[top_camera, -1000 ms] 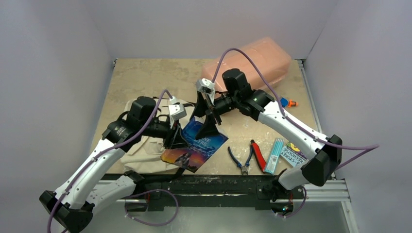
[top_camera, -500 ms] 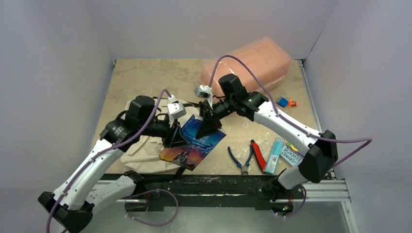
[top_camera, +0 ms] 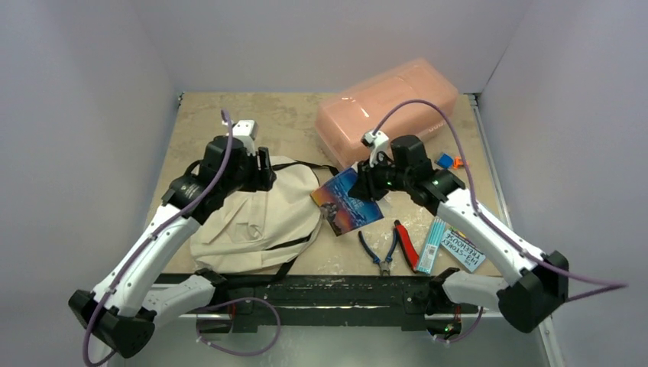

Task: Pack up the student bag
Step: Pick up the book from the center of the board, then place the book in the student bag.

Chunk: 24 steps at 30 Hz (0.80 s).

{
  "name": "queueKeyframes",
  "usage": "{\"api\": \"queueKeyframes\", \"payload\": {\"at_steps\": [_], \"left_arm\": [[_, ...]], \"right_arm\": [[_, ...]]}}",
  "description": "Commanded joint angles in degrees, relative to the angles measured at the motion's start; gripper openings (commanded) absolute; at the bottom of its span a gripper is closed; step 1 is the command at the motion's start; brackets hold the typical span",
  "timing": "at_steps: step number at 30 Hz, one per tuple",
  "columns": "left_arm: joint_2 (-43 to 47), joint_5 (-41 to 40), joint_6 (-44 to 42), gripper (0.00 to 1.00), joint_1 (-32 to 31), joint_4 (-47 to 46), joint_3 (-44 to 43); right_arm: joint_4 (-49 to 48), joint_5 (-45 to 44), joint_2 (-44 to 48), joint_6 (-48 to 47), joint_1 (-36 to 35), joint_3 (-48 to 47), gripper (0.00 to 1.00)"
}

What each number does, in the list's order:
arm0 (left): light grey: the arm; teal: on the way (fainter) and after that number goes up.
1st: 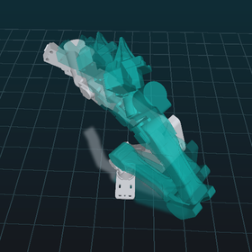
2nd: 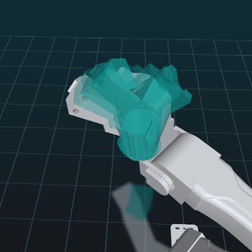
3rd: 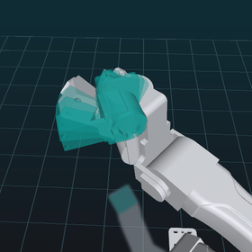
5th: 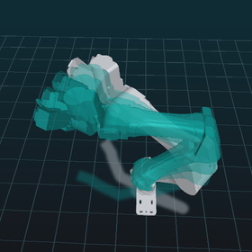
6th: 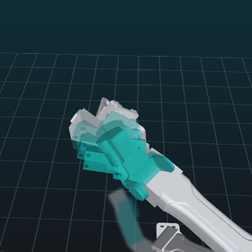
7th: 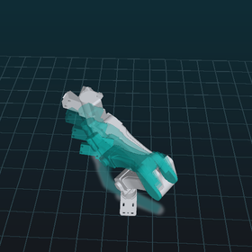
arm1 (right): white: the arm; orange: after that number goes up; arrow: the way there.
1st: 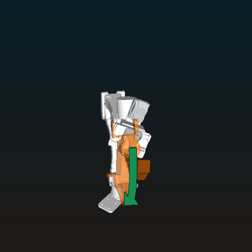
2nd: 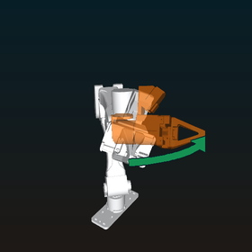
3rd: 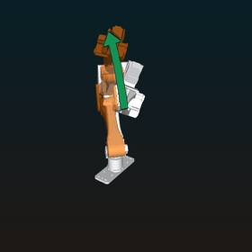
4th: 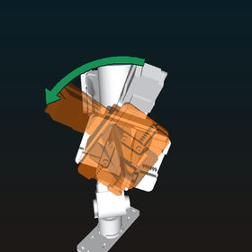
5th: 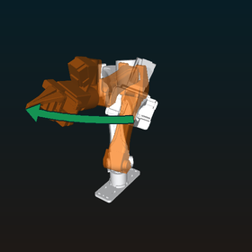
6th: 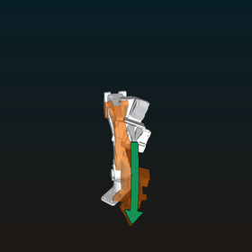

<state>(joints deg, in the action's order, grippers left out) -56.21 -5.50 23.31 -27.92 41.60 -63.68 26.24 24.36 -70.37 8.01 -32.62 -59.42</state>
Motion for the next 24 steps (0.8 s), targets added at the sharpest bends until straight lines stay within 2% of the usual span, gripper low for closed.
{"api": "queueKeyframes", "payload": {"at_steps": [1, 5, 12, 17, 24], "left_arm": [[-7.0, 1.5, 5.1, 0.57, -4.0, -0.8, -0.6], [-14.7, -5.1, 6.8, 0.61, -11.9, -1.0, -2.1], [-33.3, -20.5, 9.3, 0.67, -22.9, 3.8, -14.6], [-46.6, -27.7, 8.9, 0.69, -25.2, 8.9, -23.8], [-50.5, -31.0, 8.8, 0.66, -25.3, 7.1, -23.5]], "right_arm": [[-10.1, -4.8, 10.7, 4.7, 0.5, 0.4, 0.0], [-9.0, -9.4, 15.2, 5.9, 0.6, 2.1, 0.0], [-1.8, -25.9, 19.2, 10.2, 1.0, 2.3, 0.0], [0.6, -28.2, 21.4, 10.8, 1.1, 2.9, 0.0], [0.7, -27.2, 23.1, 11.2, 1.2, 4.5, 0.0]]}}
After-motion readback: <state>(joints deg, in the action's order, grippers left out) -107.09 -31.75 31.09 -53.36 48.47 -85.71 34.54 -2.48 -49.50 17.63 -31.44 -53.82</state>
